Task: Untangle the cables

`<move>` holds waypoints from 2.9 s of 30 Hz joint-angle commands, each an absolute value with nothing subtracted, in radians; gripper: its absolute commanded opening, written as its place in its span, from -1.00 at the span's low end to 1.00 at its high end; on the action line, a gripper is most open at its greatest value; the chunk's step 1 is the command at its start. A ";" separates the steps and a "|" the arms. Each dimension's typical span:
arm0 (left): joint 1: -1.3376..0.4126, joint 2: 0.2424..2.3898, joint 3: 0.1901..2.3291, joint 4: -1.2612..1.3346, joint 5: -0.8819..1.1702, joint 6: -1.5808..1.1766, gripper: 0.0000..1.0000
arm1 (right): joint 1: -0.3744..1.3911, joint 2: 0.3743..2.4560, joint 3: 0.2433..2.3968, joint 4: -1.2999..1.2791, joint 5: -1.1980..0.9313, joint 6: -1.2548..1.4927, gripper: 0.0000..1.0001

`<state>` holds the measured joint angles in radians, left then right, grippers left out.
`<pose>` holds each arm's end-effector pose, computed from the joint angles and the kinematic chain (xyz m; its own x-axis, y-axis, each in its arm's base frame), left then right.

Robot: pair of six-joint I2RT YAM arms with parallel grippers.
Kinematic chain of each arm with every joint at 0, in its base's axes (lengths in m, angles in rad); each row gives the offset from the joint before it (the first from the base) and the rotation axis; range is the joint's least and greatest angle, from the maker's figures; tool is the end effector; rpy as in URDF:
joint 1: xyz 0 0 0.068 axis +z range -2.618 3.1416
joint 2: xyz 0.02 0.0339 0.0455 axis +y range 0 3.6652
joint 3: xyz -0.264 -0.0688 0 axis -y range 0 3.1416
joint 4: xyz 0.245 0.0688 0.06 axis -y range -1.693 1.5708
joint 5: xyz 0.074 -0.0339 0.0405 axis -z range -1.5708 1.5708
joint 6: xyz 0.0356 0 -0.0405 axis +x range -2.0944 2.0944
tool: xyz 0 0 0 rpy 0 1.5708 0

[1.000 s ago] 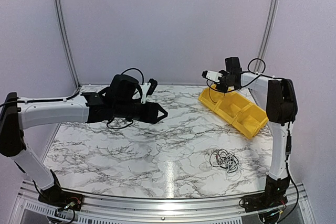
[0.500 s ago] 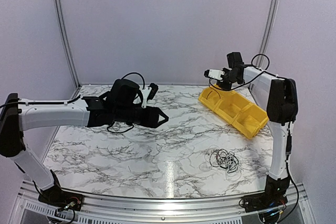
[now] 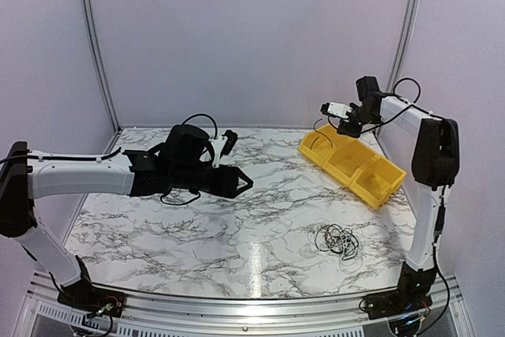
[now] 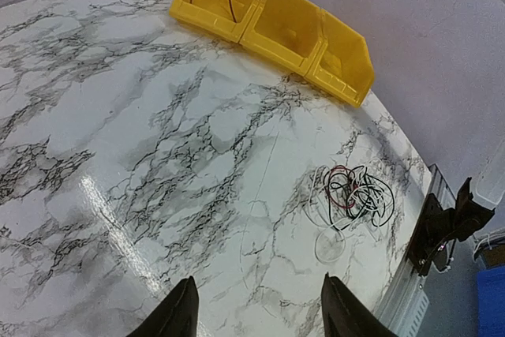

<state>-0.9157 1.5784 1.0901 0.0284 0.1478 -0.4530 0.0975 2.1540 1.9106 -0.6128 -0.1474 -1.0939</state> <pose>0.2178 -0.2921 0.2671 -0.6216 0.0985 -0.7771 0.6592 0.6018 -0.4510 0.4864 0.0528 0.2506 -0.1744 -0.9000 -0.3994 -0.7561 0.3823 -0.5313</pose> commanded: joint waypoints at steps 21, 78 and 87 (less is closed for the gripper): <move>-0.931 1.573 1.106 0.070 0.142 -0.469 0.13 | 0.236 2.214 2.063 -0.493 -0.119 -0.754 -0.12; -0.931 1.732 1.237 -0.025 0.111 -0.472 0.13 | 0.238 1.476 1.047 -0.974 -0.436 -1.044 -0.55; -0.931 1.718 1.212 -0.026 0.078 -0.505 0.13 | 0.238 1.667 1.080 -1.025 -0.555 -0.957 -0.26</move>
<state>-0.9287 1.7241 1.2095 -0.0044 0.0944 -0.4873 0.2371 1.5936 1.0431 -0.9802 -0.4892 -1.0012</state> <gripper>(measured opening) 0.566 0.361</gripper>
